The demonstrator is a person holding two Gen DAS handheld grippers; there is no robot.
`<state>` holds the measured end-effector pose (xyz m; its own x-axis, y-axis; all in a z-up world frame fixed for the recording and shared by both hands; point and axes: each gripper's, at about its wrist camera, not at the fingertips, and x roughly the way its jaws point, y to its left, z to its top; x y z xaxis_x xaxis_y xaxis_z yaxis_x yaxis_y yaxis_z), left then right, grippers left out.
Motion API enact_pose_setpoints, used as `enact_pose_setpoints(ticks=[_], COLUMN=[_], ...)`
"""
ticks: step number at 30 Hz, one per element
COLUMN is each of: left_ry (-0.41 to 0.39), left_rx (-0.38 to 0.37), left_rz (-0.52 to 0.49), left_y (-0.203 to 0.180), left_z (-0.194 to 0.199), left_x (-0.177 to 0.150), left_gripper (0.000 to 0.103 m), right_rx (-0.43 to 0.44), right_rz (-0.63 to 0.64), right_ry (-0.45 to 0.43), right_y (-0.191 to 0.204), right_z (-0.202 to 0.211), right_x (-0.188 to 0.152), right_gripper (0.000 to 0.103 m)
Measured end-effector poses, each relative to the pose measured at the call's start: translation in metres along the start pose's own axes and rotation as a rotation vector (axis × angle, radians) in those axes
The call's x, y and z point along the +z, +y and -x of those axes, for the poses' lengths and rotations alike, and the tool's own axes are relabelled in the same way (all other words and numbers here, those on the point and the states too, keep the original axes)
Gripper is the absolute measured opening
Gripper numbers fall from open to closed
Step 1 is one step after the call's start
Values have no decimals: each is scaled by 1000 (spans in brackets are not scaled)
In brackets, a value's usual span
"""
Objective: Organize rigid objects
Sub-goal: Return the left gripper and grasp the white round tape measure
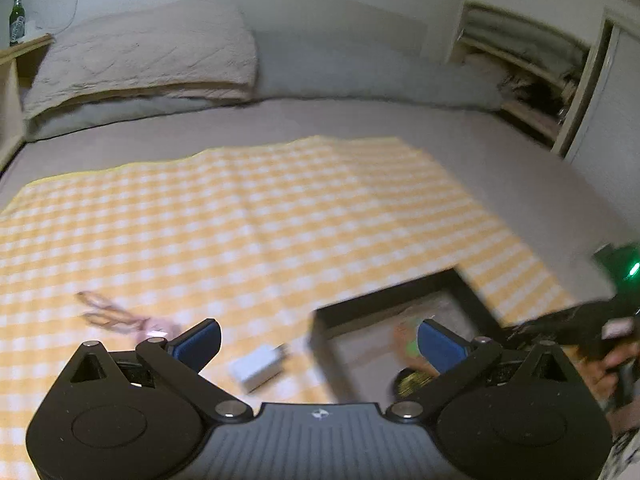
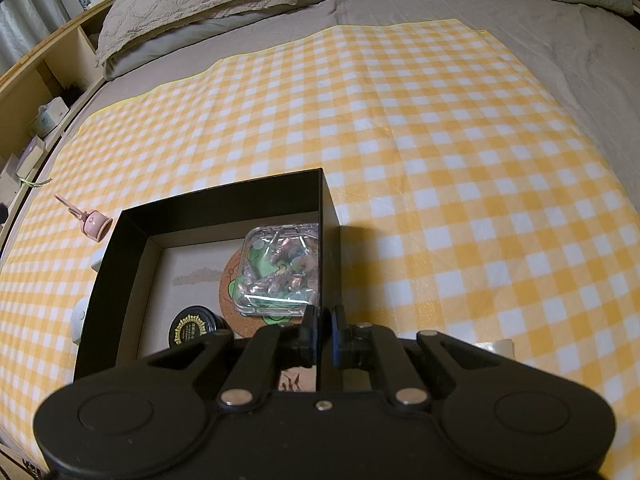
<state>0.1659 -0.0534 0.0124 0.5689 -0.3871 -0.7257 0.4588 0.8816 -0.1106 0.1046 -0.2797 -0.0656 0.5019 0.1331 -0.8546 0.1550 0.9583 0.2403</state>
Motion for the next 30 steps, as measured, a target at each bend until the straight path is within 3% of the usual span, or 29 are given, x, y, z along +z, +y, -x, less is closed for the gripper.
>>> enact_pose_setpoints(ticks=[5,10,19,23,30], left_ry=[94,181,343,383,424], left_rx=[47,29,17,20,42], left_rz=[-7,-1,-101,-155,-161], left_y=[31,54,52,45,48], left_z=[-12,-34,-65,-77,-90], left_x=[-20,-41,-67,-73,-78], left_gripper=[103,103,102,92,77], right_rx=[-5,-4,-3,0,0], right_rz=[7,6,6,2,4], right_ry=[1,1,0,3,4], right_y=[1,2,1,1,-1], right_z=[-1,-1,-1,-2,-2], right_x=[0,0,0,0,-1], right_gripper=[8,8,8,8,8])
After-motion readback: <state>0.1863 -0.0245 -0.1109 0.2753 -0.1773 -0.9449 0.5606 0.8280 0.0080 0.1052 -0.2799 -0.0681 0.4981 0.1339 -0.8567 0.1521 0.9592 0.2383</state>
